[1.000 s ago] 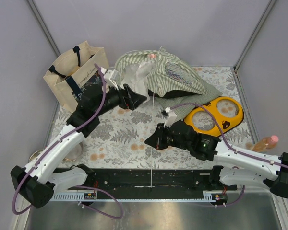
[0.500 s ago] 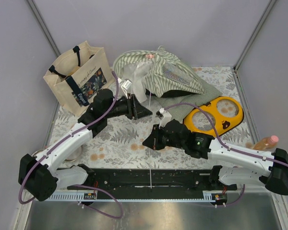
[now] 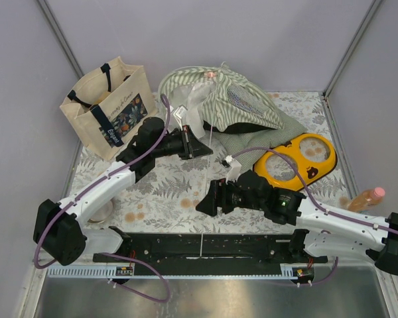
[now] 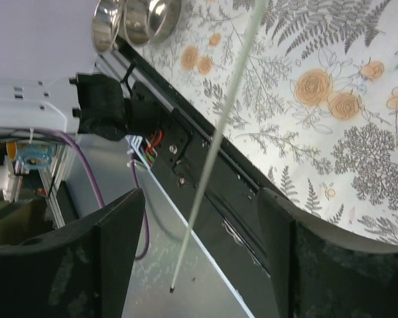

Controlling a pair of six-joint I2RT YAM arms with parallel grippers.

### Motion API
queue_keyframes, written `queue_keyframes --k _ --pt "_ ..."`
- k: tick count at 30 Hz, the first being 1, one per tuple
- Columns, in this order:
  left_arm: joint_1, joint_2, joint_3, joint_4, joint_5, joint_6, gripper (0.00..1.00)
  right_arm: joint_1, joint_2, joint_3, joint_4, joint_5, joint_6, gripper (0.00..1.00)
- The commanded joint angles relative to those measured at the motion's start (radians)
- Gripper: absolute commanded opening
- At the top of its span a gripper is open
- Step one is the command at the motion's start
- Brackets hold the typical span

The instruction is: Set up the pet tent

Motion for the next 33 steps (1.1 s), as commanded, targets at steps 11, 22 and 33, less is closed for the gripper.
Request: queue_keyframes --k 11,22,33 --pt "-0.027 0.078 0.131 0.226 -0.181 -0.154 0.0 0.11 -0.083 -0.177 0.102 -0.128 0.036 0.45" --pt "-0.027 0.084 0.163 0.149 -0.226 -0.065 0.0 0.124 -0.172 -0.182 0.033 -0.052 0.064 0.21" --pt "-0.027 0.097 0.162 0.146 -0.259 -0.077 0.0 0.124 -0.189 -0.19 0.046 -0.036 0.066 0.49"
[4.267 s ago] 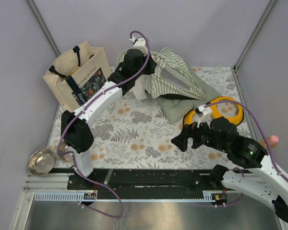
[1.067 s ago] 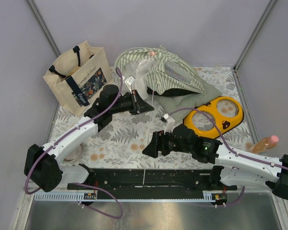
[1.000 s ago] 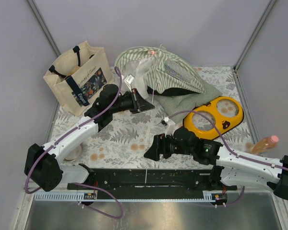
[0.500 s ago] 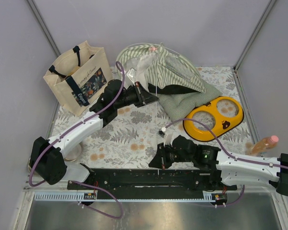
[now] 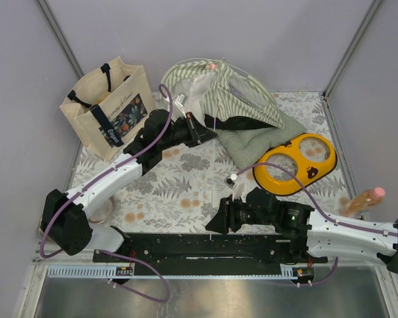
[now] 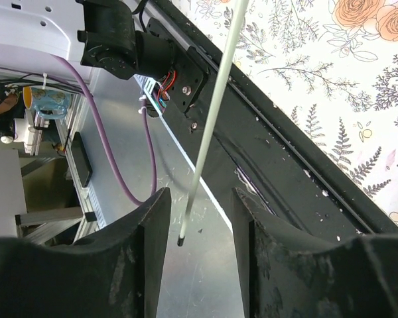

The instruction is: Set up the pet tent

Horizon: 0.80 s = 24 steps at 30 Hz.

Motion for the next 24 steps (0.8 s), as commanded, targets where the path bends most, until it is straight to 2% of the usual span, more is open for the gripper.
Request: queue_keyframes --k 1,3,8,10,11,12,13,14,16,17,20,24 --pt "0.0 0.003 0.047 0.071 -0.053 0.021 0.0 0.008 0.014 0.014 0.03 0.016 -0.004 0.48" --pt "0.002 0.004 0.049 0.072 -0.057 0.016 0.0 0.008 0.031 0.02 0.031 0.016 -0.01 0.45" --pt "0.002 0.009 0.061 0.065 -0.06 0.021 0.0 0.007 0.047 0.022 0.042 0.007 -0.01 0.27" --pt "0.0 0.012 0.067 0.058 -0.06 0.027 0.0 0.008 0.047 0.023 0.044 0.01 -0.009 0.14" --pt "0.0 0.012 0.072 0.057 -0.059 0.032 0.0 0.01 0.048 0.025 0.042 0.011 -0.01 0.03" --pt "0.0 0.011 0.073 0.054 -0.06 0.036 0.0 0.008 0.044 0.029 0.037 0.015 -0.009 0.0" --pt "0.0 0.009 0.077 0.046 -0.062 0.045 0.12 0.008 0.041 0.034 0.028 0.019 -0.009 0.0" --pt "0.0 0.006 0.081 0.037 -0.068 0.058 0.31 0.008 0.033 0.038 0.021 0.024 -0.006 0.0" --pt "0.002 -0.009 0.09 0.025 -0.079 0.105 0.61 0.008 0.009 0.048 -0.001 0.039 0.005 0.0" --pt "0.005 -0.02 0.095 0.013 -0.094 0.125 0.7 0.008 -0.004 0.054 -0.015 0.05 0.01 0.0" --pt "0.025 -0.071 0.098 0.006 -0.12 0.194 0.85 0.008 -0.05 0.078 -0.061 0.076 0.022 0.0" --pt "0.067 -0.134 0.071 0.029 -0.169 0.251 0.88 0.01 -0.084 0.12 -0.107 0.097 0.04 0.0"
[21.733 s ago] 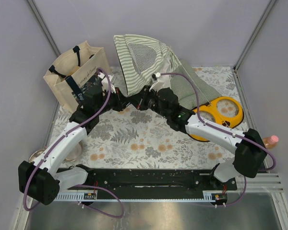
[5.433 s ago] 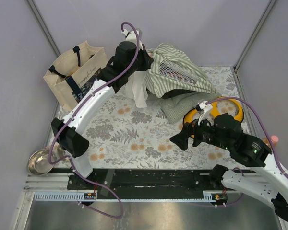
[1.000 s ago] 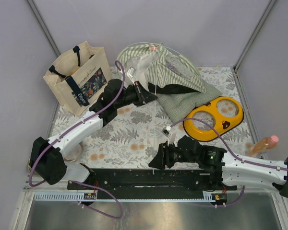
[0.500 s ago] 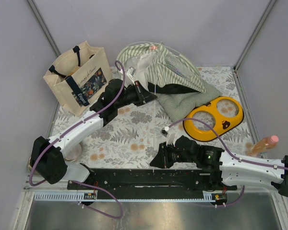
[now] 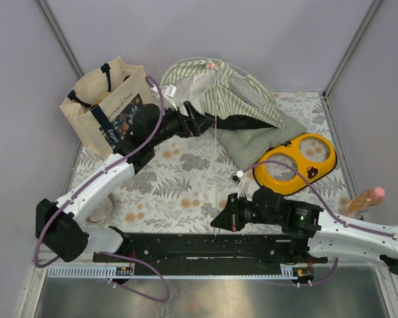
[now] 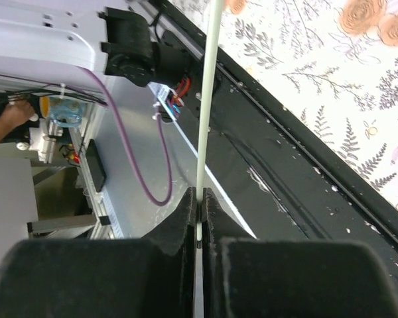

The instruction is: Set up the pet tent

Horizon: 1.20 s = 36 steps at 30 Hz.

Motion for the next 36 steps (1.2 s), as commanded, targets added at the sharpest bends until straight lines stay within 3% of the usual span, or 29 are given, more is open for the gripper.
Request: queue_keyframes --k 1,5,9,13,18,24,36 --pt "0.055 -0.105 0.009 0.072 -0.087 0.09 0.85 0.004 -0.042 0.092 -0.041 0.073 0.02 0.0" --pt "0.095 -0.073 -0.064 0.207 -0.115 0.066 0.71 0.004 -0.036 0.15 -0.065 0.076 0.02 0.0" --pt "0.094 0.077 -0.059 0.322 -0.068 0.077 0.63 0.004 -0.002 0.202 -0.081 0.073 -0.012 0.0" --pt "0.085 0.214 -0.02 0.457 0.021 0.035 0.62 0.004 0.04 0.247 -0.092 0.055 -0.035 0.0" --pt "0.049 0.309 -0.005 0.547 0.032 0.049 0.7 0.004 0.05 0.239 -0.075 0.047 -0.039 0.0" --pt "0.029 0.384 -0.052 0.776 0.03 -0.008 0.75 0.004 0.015 0.21 -0.073 0.061 -0.026 0.0" --pt "-0.017 0.534 0.122 0.67 -0.115 0.095 0.73 0.006 -0.02 0.179 -0.069 0.061 -0.017 0.0"
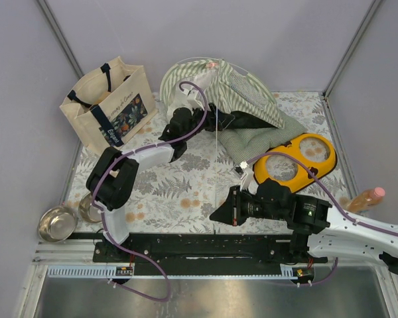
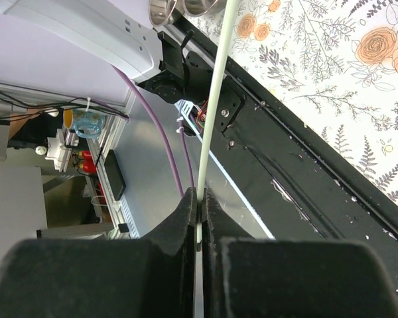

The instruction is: Set up the pet tent

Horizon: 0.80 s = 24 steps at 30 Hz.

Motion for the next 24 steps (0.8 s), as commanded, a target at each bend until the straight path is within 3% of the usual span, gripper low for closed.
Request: queue_keyframes --k 1,12,18,22,24 --pt "-0.01 0.016 0.076 0.045 -0.095 0.045 0.72 0.004 -0.024 -0.008 0.046 0.038 -0.024 0.0" --pt "-0.01 0.036 0.091 0.025 -0.181 0.057 0.47 0.004 -0.042 -0.012 0.033 0.045 -0.024 0.0" --pt "-0.008 0.038 0.093 0.011 -0.172 0.069 0.26 0.004 -0.044 -0.017 0.034 0.045 -0.019 0.0" --pt "-0.008 0.038 0.094 0.02 -0.161 0.071 0.0 0.004 -0.047 -0.02 0.033 0.052 -0.018 0.0" --pt "-0.007 0.035 0.094 0.023 -0.145 0.068 0.0 0.005 -0.05 -0.021 0.034 0.059 -0.016 0.0"
